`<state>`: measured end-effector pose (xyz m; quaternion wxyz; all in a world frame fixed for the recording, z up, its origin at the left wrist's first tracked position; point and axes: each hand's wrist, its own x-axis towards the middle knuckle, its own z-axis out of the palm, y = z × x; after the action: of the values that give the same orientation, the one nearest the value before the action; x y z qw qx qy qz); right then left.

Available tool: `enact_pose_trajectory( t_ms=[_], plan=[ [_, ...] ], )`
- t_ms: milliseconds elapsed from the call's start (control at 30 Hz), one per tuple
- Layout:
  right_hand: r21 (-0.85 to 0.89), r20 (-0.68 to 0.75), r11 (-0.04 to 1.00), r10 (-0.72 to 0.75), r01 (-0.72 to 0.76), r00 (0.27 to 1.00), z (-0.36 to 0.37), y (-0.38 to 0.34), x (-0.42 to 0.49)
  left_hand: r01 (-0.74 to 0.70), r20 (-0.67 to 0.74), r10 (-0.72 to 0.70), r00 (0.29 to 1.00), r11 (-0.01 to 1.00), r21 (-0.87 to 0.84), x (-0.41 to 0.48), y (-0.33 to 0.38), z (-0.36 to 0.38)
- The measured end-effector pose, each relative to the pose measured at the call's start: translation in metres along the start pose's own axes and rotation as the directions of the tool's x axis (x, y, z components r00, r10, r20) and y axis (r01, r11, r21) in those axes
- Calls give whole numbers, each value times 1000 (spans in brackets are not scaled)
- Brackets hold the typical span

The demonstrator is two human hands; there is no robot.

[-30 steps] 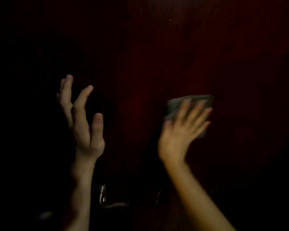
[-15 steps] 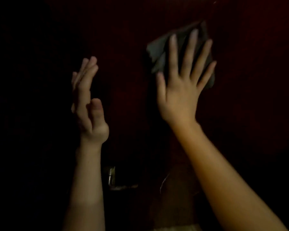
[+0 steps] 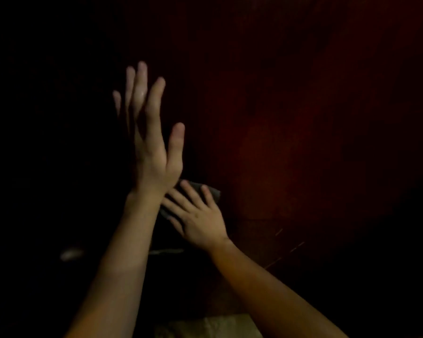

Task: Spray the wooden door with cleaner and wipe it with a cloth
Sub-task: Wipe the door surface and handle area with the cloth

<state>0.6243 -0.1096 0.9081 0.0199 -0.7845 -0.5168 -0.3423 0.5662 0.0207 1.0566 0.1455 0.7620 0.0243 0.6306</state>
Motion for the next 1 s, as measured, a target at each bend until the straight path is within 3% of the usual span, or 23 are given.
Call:
enact_pose_trajectory(
  t_ms=[100, 133, 167, 233, 267, 300, 333, 433, 500, 633, 833, 1000],
  plan=[
    [10, -63, 947, 320, -320, 945, -4, 70, -40, -33, 122, 17, 992, 991, 128, -35, 17, 23],
    [66, -107, 869, 495, -491, 862, -8, 100, -56, -38, 160, 12, 987, 987, 159, -44, 21, 30],
    [175, -138, 737, 674, -652, 725, -15, 129, -67, -23, 183, -11, 983, 983, 184, -51, 25, 36],
    [467, -86, 386, 915, -796, 394, -33, 172, -71, 17, 197, -60, 978, 977, 210, -61, 39, 50],
    [554, -41, 273, 953, -786, 301, -39, 180, -67, 24, 204, -67, 977, 978, 206, -65, 51, 59],
    [572, -30, 251, 958, -781, 285, -41, 179, -64, 23, 215, -65, 974, 982, 190, -69, 63, 70],
    [526, -44, 315, 938, -790, 345, -38, 171, -63, 21, 231, -60, 971, 986, 167, -72, 76, 82],
    [308, 1, 675, 704, -670, 710, -8, 127, -80, 3, 270, -33, 962, 994, 110, -77, 107, 109],
    [252, 35, 765, 605, -593, 795, 12, 124, -101, -24, 284, -5, 959, 995, 100, -77, 128, 125],
    [221, -5, 787, 592, -577, 806, 24, 170, -132, -152, 324, 112, 939, 983, 99, -73, 169, 159],
    [296, -88, 645, 753, -704, 652, 2, 299, -190, -174, 397, 102, 912, 973, 150, -83, 246, 240],
    [325, -229, 635, 772, -701, 593, -45, 421, -203, -225, 401, 139, 905, 958, 177, -90, 301, 306]
  ],
)
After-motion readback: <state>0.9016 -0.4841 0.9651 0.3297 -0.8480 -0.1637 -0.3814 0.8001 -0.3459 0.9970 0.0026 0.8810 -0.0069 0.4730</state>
